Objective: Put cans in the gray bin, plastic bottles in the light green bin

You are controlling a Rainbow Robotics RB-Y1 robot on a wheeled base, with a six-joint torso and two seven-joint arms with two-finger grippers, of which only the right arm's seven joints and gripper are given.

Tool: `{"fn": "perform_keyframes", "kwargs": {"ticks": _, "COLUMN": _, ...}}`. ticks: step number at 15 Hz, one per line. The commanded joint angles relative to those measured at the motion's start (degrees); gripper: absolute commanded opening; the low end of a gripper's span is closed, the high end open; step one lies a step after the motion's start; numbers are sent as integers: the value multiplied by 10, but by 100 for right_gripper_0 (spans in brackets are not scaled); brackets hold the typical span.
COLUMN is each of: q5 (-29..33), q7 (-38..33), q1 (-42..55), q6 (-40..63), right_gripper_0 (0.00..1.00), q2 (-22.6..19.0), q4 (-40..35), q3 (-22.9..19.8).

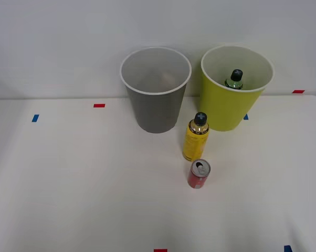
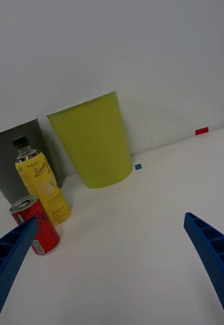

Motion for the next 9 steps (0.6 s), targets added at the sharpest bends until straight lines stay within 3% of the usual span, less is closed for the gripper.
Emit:
{"fn": "perform_keyframes", "kwargs": {"ticks": 1, "q5": 19, "q7": -5, "q1": -5, "q6": -41, "right_gripper_0": 100, "q2": 2, "q4": 33, "q3": -15}}
{"fn": "perform_keyframes", "kwargs": {"ticks": 9, "q5": 18, "q7": -29, "q1": -4, "q6": -53, "right_gripper_0": 100, "q2": -14, "q4": 16, "q3": -37}}
